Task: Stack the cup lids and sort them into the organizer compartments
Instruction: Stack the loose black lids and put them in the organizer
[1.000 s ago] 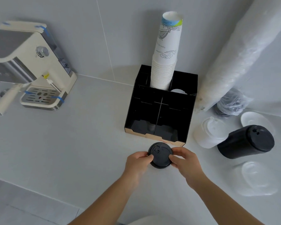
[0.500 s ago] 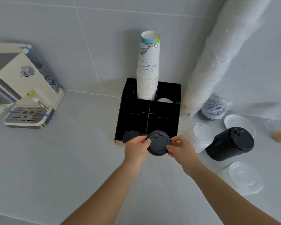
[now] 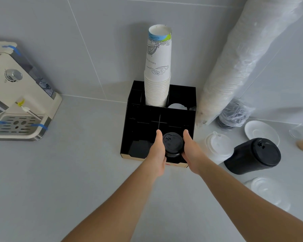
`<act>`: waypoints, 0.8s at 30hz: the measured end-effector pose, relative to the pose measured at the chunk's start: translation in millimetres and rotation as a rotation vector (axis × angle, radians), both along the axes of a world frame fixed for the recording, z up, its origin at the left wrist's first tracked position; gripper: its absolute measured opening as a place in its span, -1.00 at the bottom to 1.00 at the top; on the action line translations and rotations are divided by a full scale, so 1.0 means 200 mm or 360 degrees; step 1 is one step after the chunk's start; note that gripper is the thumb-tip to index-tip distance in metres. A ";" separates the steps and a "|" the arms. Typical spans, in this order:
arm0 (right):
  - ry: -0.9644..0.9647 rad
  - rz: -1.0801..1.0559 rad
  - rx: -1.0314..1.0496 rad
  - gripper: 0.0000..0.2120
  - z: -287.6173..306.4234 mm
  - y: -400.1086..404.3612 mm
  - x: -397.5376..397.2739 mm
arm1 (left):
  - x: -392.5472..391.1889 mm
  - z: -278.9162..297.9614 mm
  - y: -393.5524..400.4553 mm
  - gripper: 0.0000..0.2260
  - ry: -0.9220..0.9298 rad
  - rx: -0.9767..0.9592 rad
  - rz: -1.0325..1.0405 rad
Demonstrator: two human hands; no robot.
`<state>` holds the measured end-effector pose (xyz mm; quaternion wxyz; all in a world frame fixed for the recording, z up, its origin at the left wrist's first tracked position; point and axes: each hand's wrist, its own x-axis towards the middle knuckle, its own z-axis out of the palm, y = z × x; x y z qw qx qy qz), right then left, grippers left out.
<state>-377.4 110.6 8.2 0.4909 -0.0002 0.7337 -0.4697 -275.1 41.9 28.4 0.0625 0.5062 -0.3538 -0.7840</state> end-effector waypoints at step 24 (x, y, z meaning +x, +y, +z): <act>-0.0100 -0.0139 0.0166 -0.28 0.09 -0.10 0.04 | -0.10 0.06 -0.04 -0.18 -0.0246 0.0153 -0.0029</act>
